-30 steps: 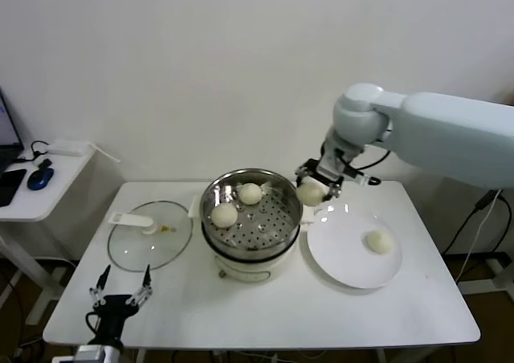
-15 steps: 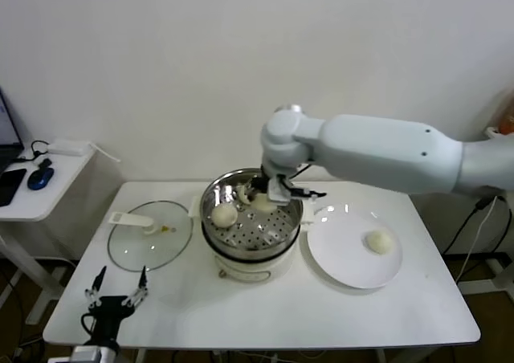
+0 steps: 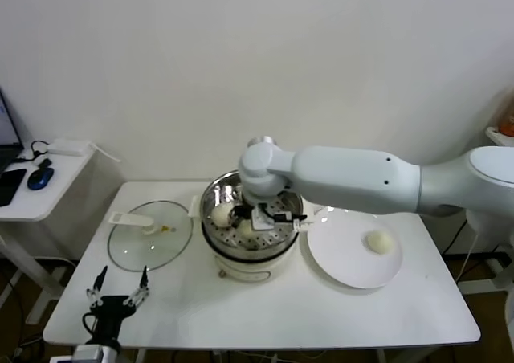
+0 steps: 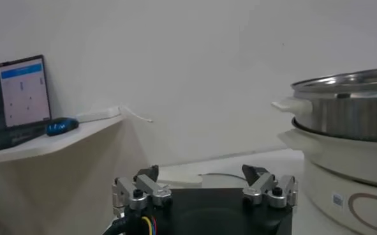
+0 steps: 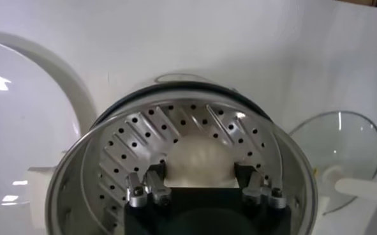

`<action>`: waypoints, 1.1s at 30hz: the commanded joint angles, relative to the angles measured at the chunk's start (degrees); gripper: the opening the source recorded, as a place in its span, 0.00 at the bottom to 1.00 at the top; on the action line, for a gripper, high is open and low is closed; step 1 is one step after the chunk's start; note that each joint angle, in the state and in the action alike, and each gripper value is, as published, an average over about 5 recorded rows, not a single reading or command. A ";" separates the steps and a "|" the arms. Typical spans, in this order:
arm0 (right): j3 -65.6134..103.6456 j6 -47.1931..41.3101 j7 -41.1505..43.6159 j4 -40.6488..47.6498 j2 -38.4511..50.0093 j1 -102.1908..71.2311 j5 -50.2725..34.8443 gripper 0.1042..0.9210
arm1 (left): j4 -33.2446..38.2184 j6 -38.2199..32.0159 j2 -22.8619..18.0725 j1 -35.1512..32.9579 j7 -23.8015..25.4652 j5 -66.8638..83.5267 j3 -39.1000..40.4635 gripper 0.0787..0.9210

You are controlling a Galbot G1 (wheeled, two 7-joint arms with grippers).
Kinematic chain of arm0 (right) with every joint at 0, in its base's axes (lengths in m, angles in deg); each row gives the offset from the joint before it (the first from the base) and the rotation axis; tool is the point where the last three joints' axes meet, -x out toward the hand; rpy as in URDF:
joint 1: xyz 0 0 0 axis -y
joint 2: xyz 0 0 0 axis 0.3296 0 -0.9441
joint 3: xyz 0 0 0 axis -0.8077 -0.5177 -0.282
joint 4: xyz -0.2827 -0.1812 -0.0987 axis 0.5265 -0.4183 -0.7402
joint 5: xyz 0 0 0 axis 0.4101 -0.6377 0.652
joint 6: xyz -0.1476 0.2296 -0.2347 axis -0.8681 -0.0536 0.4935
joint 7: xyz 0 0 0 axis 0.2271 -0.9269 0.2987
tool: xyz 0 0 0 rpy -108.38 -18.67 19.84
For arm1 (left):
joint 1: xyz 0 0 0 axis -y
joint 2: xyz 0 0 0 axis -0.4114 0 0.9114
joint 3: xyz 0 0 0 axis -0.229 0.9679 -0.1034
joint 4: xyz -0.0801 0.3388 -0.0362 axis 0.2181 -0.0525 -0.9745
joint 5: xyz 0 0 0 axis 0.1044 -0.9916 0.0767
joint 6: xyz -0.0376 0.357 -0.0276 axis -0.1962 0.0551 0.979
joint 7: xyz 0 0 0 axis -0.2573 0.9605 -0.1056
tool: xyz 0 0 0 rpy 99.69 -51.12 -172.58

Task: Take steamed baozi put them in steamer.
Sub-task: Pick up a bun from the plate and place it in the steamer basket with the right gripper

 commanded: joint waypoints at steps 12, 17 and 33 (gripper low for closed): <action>0.05 1.21 0.08 -1.07 0.33 -2.52 2.58 0.73 | -0.48 0.09 -0.07 0.47 -0.02 -0.24 0.26 0.88; 0.10 1.46 0.11 -1.00 0.70 -2.71 2.91 0.73 | -0.61 0.10 -0.05 0.49 -0.03 -0.24 0.27 0.88; 0.41 2.24 -0.26 0.78 0.79 -3.63 3.01 0.75 | -0.65 0.39 -0.06 0.96 -0.11 -1.10 0.42 0.88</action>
